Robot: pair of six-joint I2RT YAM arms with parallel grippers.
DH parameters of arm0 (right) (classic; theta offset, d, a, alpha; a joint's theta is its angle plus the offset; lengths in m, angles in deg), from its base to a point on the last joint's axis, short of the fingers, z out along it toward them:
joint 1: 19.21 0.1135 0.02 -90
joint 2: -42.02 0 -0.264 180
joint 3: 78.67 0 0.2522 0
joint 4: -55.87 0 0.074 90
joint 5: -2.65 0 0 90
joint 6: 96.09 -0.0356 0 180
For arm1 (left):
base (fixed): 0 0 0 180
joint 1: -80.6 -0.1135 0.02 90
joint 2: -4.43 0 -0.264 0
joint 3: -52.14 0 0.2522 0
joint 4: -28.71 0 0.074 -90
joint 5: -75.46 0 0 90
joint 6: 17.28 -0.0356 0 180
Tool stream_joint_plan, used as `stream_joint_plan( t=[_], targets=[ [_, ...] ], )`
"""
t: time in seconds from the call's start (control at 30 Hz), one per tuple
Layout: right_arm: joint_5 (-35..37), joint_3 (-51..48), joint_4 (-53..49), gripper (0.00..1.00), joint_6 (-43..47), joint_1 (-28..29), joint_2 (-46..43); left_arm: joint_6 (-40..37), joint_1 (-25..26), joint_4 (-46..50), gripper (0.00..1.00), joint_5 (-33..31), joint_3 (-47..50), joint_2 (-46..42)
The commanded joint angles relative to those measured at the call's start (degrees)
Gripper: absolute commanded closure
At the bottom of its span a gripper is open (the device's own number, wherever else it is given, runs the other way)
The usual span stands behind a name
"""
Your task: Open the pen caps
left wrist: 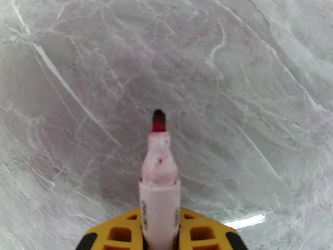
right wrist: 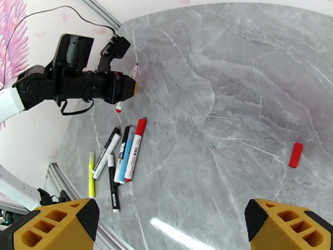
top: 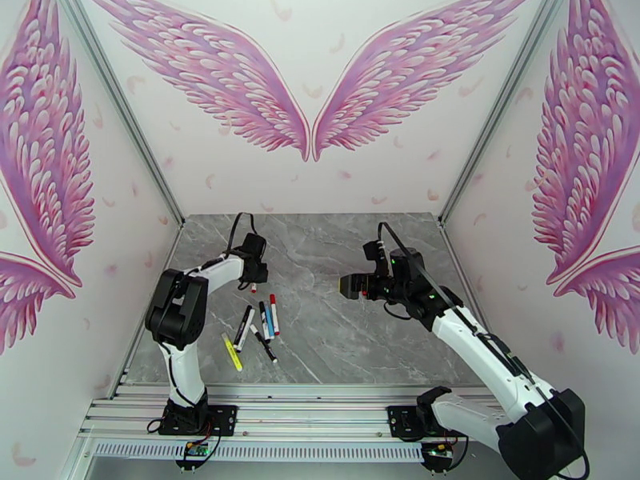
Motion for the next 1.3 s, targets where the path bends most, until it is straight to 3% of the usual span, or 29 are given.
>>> stream_joint_plan(
  t=[0.0,0.3,0.73,1.27],
  targets=[
    [-0.43,-0.81,0.83,0.01,-1.41,0.84,-1.33,0.07,-0.28,1.65,0.97,-0.87,-2.14,2.21],
    [0.40,-0.78,1.54,0.01,-2.51,2.08,-1.47,1.08,-0.27,2.95,0.91,-1.21,-3.42,4.91],
    [1.13,-0.14,0.40,0.01,-2.03,2.87,-1.30,1.77,-0.36,5.06,0.66,-1.65,-4.99,6.47],
    [1.60,0.56,-0.49,0.01,-1.24,3.75,-1.54,1.84,-0.89,7.63,0.60,-1.75,-7.15,5.33]
  ],
)
